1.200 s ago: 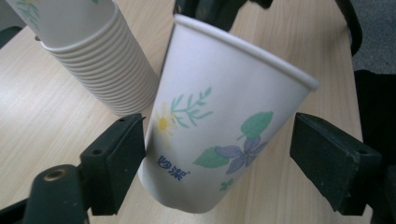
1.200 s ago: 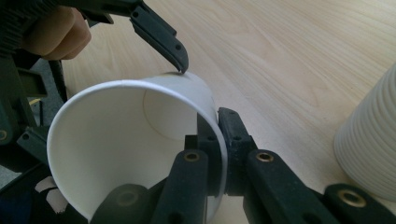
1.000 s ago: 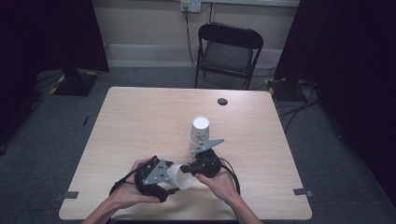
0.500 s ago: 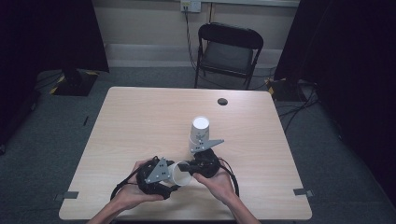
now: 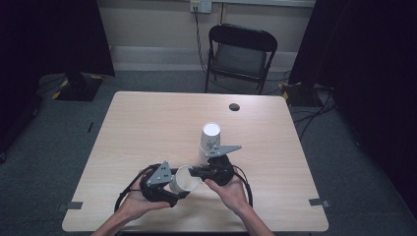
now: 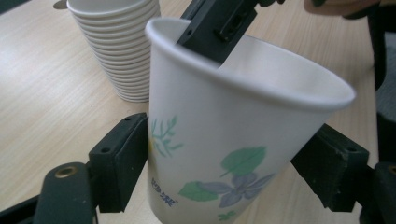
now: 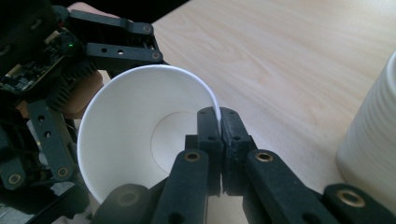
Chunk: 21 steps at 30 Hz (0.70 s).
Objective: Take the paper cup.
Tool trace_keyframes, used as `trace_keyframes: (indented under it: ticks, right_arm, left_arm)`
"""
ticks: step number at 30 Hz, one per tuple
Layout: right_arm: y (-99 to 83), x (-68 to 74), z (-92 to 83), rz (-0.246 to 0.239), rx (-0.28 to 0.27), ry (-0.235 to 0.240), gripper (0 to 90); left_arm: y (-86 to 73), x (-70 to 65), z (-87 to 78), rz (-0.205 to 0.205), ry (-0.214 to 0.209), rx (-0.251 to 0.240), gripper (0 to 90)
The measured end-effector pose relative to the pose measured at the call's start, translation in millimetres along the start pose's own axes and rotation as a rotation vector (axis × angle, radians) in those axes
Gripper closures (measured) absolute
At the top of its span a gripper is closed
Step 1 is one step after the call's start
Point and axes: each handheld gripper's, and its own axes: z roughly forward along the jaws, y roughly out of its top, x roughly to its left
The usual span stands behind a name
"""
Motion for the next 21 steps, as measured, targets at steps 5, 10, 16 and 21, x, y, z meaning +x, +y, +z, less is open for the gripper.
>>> trace_keyframes:
  ticks: [5,10,16,21]
  right_arm:
    - [-0.8,-0.1,4.6,0.027,0.047,-0.005,88.9]
    - [-0.4,1.5,10.3,0.043,0.078,-0.008,88.8]
    - [-0.2,2.5,14.0,0.045,0.123,-0.016,88.2]
    - [-0.1,2.6,15.4,0.047,0.119,-0.018,88.2]
  left_arm:
    - [0.6,-1.3,0.6,0.024,-0.002,0.006,23.0]
    - [2.9,-4.6,0.7,0.041,0.018,0.006,22.2]
    - [5.2,-7.3,1.0,0.073,0.023,-0.005,22.7]
    - [5.8,-5.6,0.4,0.059,0.02,-0.016,22.3]
